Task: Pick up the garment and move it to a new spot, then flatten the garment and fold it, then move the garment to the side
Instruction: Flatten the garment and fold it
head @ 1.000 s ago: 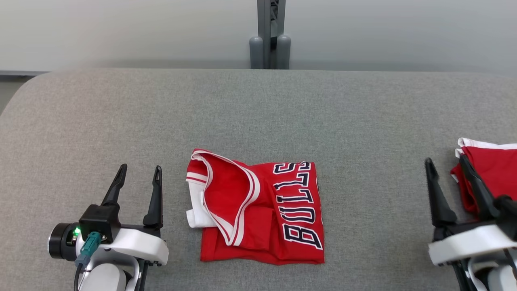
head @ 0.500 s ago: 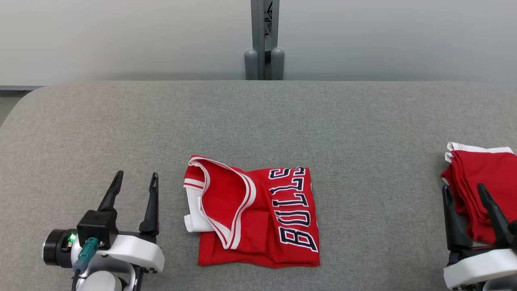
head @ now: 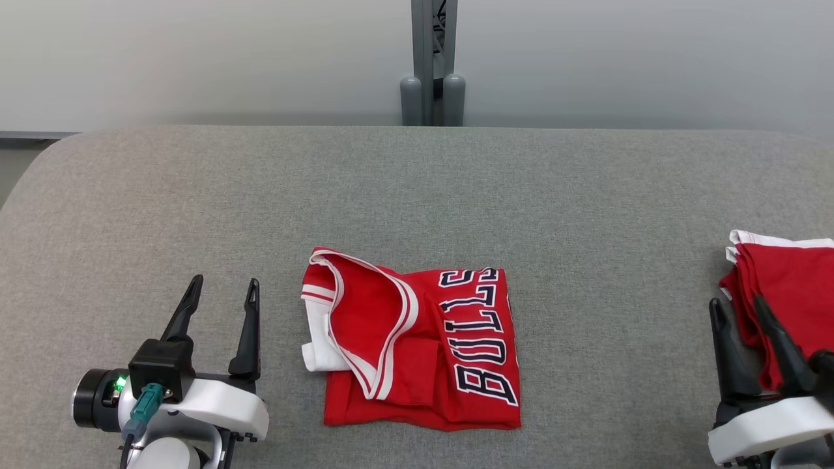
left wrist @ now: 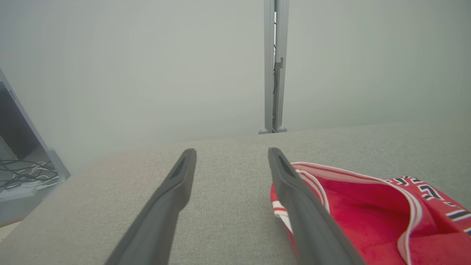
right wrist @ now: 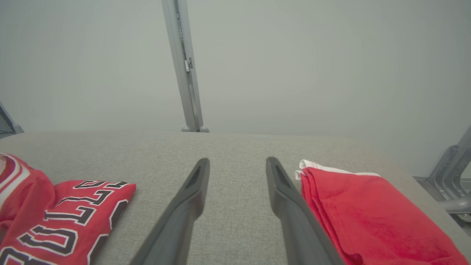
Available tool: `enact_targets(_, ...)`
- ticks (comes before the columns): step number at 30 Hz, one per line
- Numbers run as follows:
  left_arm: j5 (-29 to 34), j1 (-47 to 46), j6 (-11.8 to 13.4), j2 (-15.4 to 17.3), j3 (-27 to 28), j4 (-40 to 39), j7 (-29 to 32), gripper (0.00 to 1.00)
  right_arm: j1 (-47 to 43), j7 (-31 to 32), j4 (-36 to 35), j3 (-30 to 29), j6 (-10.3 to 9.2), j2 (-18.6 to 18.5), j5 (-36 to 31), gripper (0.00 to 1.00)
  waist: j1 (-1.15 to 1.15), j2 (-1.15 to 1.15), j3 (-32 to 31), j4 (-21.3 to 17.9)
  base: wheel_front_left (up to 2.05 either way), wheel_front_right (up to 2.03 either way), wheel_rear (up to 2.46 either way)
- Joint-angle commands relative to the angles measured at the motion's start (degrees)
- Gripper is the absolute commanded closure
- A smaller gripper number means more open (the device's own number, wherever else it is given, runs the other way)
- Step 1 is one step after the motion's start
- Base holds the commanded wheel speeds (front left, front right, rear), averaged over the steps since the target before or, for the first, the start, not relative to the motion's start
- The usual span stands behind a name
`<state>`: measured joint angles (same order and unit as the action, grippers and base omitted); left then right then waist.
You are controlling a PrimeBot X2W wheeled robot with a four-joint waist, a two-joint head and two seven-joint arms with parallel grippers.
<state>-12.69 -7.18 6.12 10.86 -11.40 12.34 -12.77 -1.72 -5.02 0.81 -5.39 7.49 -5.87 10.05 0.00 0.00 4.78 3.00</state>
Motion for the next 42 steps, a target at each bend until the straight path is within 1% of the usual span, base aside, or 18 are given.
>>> enact_targets(1, -0.27, 0.16, 0.31, 0.23, -0.07, -0.12, -0.01, 0.0, 0.83, 0.33, 0.14, 0.87, 0.02, -0.6, 0.3, 1.0, 0.0, 0.0, 0.18, 0.37, 0.0, 0.0, 0.0)
enact_targets(3, -0.34, -0.09, 0.3, 0.2, -0.14, -0.14, -0.05, 0.0, 1.13, 0.7, 0.36, 1.71, 0.02, -0.68, 0.43, 1.0, 0.0, 0.0, 0.34, 0.58, 0.0, 0.0, 0.0)
enact_targets(6, -0.53, -0.7, 0.25, 0.19, -0.28, -0.1, -0.21, 0.0, 2.02, 0.82, 0.74, 5.41, 0.02, -0.71, 1.06, 1.0, 0.0, 0.0, 0.81, 1.27, 0.0, 0.0, 0.0)
enact_targets(9, -0.5, -1.23, 0.05, 0.06, -0.55, 0.16, -0.35, 0.0, 3.5, 1.03, 1.54, 11.42, 0.02, -0.79, 2.38, 1.0, 0.0, 0.0, 1.45, 2.17, 0.0, 0.0, 0.0)
enact_targets(12, -0.78, -1.9, -0.16, -0.06, -0.69, 0.56, -0.58, 0.0, 5.75, 0.97, 3.45, 18.72, 0.02, -0.82, 3.98, 1.0, 0.0, 0.0, 2.24, 3.26, 0.0, 0.0, 0.0)
enact_targets(17, -1.03, -2.96, -0.32, -0.79, -1.05, 1.43, -1.08, 0.0, 10.85, -0.47, 8.53, 29.54, 0.02, -0.8, 7.29, 1.0, 0.0, 0.0, 3.44, 5.47, 0.0, 0.0, 0.0)
enact_targets(19, -1.23, -3.28, -0.38, -1.12, -1.13, 1.82, -1.34, 0.0, 13.06, -1.32, 10.9, 32.72, 0.02, -0.79, 8.62, 1.0, 0.0, 0.0, 3.89, 6.4, 0.0, 0.0, 0.0)
enact_targets(23, -1.47, -3.88, -0.43, -1.55, -1.25, 2.57, -1.66, 0.0, 16.96, -2.68, 17.0, 36.22, 0.02, -1.13, 10.45, 1.0, 0.0, 0.0, 4.51, 7.97, 0.0, 0.0, 0.0)
enact_targets(26, -1.57, -4.17, -0.57, -1.73, -1.32, 3.17, -1.92, 0.0, 19.35, -3.67, 21.27, 37.2, 0.02, -1.48, 11.48, 1.0, 0.0, 0.0, 4.89, 8.78, 0.0, 0.0, 0.0)
enact_targets(30, -1.66, -4.26, -0.6, -1.89, -1.25, 3.69, -2.06, 0.0, 21.56, -3.88, 25.28, 40.0, 0.02, -2.02, 12.83, 1.0, 0.0, 0.0, 5.26, 9.24, 0.0, 0.0, 0.0)
enact_targets(35, -1.64, -4.84, -0.69, -2.19, -1.25, 4.05, -2.28, 0.0, 23.38, -3.58, 28.58, 45.47, 0.02, -2.41, 15.7, 1.0, 0.0, 0.0, 5.61, 9.51, 0.0, 0.0, 0.0)
enact_targets(42, -1.72, -5.01, -0.99, -2.33, -0.97, 4.5, -2.36, 0.0, 25.64, -3.97, 30.44, 52.29, 0.02, -2.27, 19.93, 1.0, 0.0, 0.0, 5.76, 9.76, 0.0, 0.0, 0.0)
